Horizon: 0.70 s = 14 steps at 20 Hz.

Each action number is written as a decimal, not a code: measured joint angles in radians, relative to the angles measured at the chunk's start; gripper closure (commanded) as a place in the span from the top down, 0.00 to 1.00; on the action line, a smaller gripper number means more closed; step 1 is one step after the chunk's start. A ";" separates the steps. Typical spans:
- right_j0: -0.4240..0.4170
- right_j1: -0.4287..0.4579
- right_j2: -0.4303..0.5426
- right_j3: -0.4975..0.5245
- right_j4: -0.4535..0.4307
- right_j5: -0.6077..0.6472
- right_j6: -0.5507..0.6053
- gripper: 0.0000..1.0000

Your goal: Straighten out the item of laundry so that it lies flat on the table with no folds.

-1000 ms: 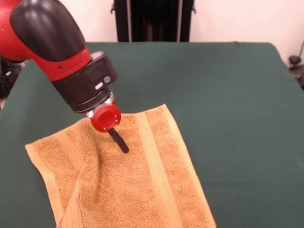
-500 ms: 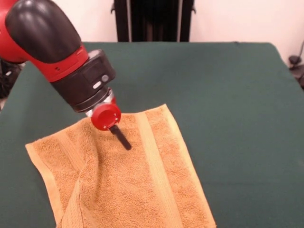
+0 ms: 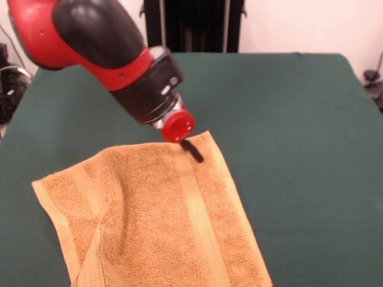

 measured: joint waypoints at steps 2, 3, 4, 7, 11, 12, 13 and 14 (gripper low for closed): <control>0.007 -0.003 -0.007 0.013 0.000 0.000 0.000 1.00; 0.015 -0.004 -0.017 0.022 -0.001 0.000 0.000 1.00; 0.020 -0.003 -0.025 0.024 -0.001 0.000 0.000 1.00; 0.064 0.003 -0.076 -0.004 0.000 0.007 0.001 1.00; 0.190 -0.004 -0.175 -0.098 -0.015 0.087 0.007 1.00; 0.218 -0.003 -0.197 -0.122 -0.023 0.106 0.008 1.00; 0.238 -0.001 -0.213 -0.141 -0.032 0.120 0.008 1.00; 0.259 0.000 -0.229 -0.160 -0.040 0.135 0.008 1.00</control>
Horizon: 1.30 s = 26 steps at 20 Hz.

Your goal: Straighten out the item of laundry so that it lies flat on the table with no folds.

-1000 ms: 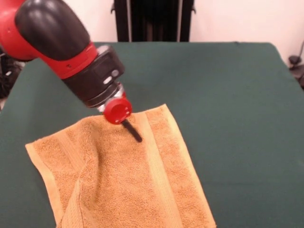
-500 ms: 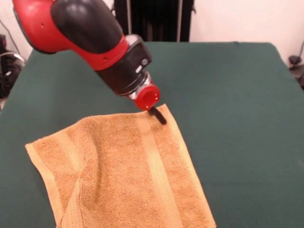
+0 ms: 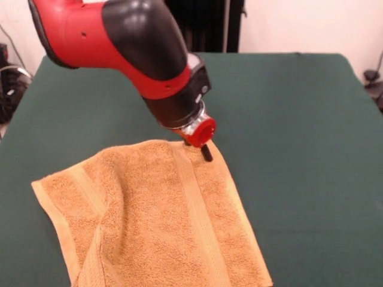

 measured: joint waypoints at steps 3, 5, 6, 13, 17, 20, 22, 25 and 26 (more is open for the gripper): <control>0.013 0.006 -0.009 -0.024 -0.007 0.028 0.000 1.00; -0.004 0.015 0.003 -0.033 0.003 0.052 0.000 1.00; -0.030 0.027 0.019 -0.037 0.024 0.073 0.000 1.00; -0.158 0.081 0.064 -0.036 0.135 0.176 0.000 1.00; -0.211 0.084 0.061 -0.019 0.135 0.215 0.000 1.00; -0.229 0.084 0.052 -0.009 0.126 0.219 0.000 1.00; -0.232 0.082 0.039 -0.007 0.106 0.213 0.000 1.00; -0.221 0.064 0.034 -0.005 0.084 0.210 0.000 1.00; -0.218 0.054 0.031 -0.002 0.074 0.210 0.000 1.00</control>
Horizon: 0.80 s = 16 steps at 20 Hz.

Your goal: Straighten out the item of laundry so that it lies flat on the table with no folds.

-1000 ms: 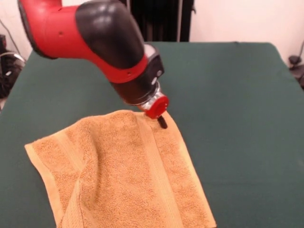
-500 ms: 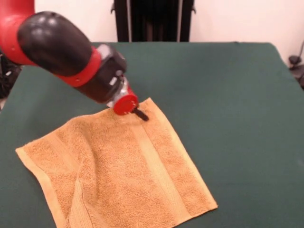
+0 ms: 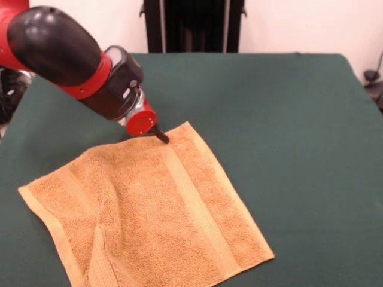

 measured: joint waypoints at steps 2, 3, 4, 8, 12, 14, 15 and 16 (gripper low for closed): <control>0.001 -0.026 -0.003 0.014 -0.027 0.000 0.000 1.00; 0.000 -0.039 -0.006 0.019 -0.041 0.000 0.000 1.00; -0.001 -0.051 -0.008 0.023 -0.052 0.000 0.000 1.00; -0.003 -0.103 -0.019 0.026 -0.104 0.003 0.000 1.00; -0.010 -0.155 -0.022 0.025 -0.132 0.027 0.000 1.00; -0.021 -0.192 -0.022 0.017 -0.151 0.036 0.000 1.00; -0.025 -0.201 -0.022 0.014 -0.158 0.036 0.000 1.00; -0.037 -0.228 -0.022 -0.005 -0.183 0.027 0.000 1.00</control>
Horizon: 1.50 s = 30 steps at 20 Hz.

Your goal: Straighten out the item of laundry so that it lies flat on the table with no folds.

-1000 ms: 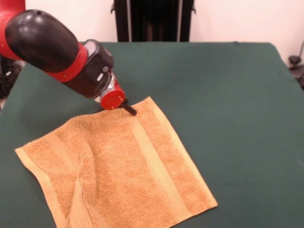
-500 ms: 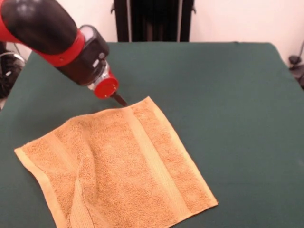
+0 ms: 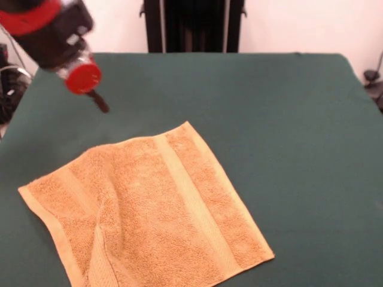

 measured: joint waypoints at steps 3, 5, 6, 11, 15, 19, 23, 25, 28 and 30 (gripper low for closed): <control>-0.018 -0.029 0.000 -0.030 -0.039 -0.032 0.000 1.00; -0.032 -0.045 0.000 -0.049 -0.064 -0.068 0.000 1.00; -0.037 -0.051 0.000 -0.058 -0.073 -0.088 0.000 1.00; -0.053 -0.062 0.000 -0.111 -0.138 -0.232 0.000 1.00; -0.047 -0.045 0.001 -0.166 -0.218 -0.388 0.000 1.00; -0.052 -0.007 0.022 -0.224 -0.289 -0.529 -0.001 1.00; -0.086 0.052 0.091 -0.264 -0.297 -0.585 -0.005 1.00; -0.108 0.098 0.141 -0.277 -0.280 -0.584 -0.005 1.00; -0.121 0.145 0.176 -0.279 -0.260 -0.575 -0.005 1.00; -0.121 0.165 0.187 -0.280 -0.255 -0.565 -0.005 1.00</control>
